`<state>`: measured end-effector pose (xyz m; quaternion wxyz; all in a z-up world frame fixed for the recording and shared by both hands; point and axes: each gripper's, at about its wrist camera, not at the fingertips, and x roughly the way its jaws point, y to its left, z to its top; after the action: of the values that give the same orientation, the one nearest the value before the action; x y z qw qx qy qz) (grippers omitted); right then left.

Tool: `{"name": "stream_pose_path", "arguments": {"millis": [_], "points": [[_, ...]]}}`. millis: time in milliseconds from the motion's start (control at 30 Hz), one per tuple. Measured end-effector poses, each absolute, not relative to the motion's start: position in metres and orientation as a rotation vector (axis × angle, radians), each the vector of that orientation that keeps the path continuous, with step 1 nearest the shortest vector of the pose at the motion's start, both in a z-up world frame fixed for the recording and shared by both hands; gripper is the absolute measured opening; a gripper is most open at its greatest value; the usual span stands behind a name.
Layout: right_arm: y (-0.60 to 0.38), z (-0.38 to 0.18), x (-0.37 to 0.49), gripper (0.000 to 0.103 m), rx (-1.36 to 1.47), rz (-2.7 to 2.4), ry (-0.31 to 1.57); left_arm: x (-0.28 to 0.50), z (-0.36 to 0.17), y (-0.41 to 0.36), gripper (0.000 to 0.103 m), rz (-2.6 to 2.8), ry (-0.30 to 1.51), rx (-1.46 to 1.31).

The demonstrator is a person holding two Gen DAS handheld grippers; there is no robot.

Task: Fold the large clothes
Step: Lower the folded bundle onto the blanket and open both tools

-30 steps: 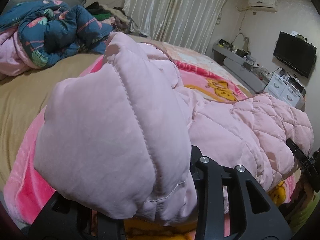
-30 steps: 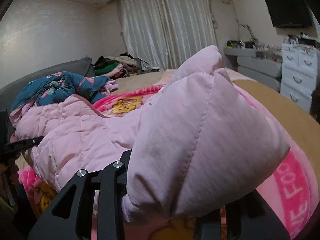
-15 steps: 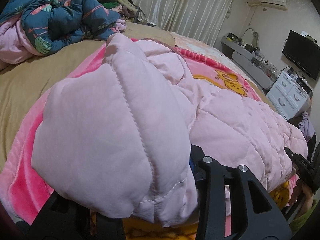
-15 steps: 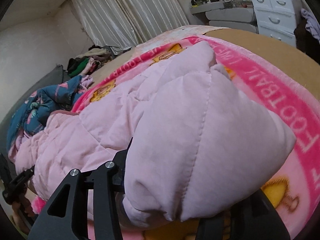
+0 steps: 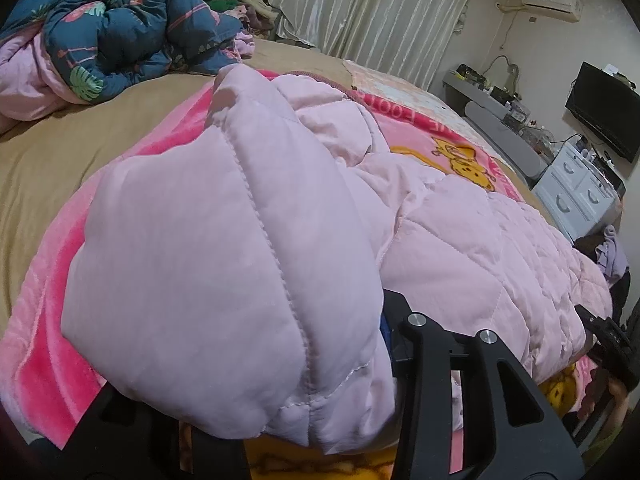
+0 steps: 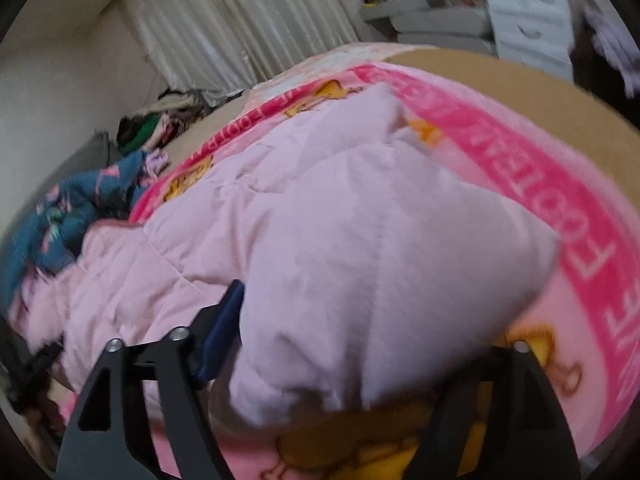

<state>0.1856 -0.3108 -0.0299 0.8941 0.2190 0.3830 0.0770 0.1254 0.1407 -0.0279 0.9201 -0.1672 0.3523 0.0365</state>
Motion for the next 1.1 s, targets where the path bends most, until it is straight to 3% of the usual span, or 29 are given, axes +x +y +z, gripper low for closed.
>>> {"name": "stream_pose_path", "arguments": {"millis": [233,433,500,600,767,867,1100], "points": [[-0.312,-0.028,0.175,0.081,0.427,0.116,0.785,0.123,-0.03,0.143,0.036,0.062,0.735,-0.364],[-0.316,-0.029,0.17,0.091,0.42,0.068,0.807,0.118,-0.034,0.153,0.049,0.052,0.757,-0.415],[-0.318,-0.025,0.164,0.098,0.407,0.045,0.795,0.114,-0.034,0.155,0.059,0.052,0.764,-0.425],[-0.324,-0.021,0.155,0.099,0.411,0.048,0.783,0.106,-0.033,0.157,0.071,0.051,0.77,-0.426],[-0.325,-0.017,0.139,0.099,0.366,0.046,0.779,0.087,-0.029,0.162,0.077,0.072,0.765,-0.415],[-0.327,-0.016,0.129,0.099,0.37,0.056,0.776,0.074,-0.026,0.166,0.088,0.099,0.757,-0.406],[-0.327,0.004,0.1,0.099,0.304,0.068,0.722,0.036,-0.005,0.163,0.093,0.181,0.685,-0.328]]}}
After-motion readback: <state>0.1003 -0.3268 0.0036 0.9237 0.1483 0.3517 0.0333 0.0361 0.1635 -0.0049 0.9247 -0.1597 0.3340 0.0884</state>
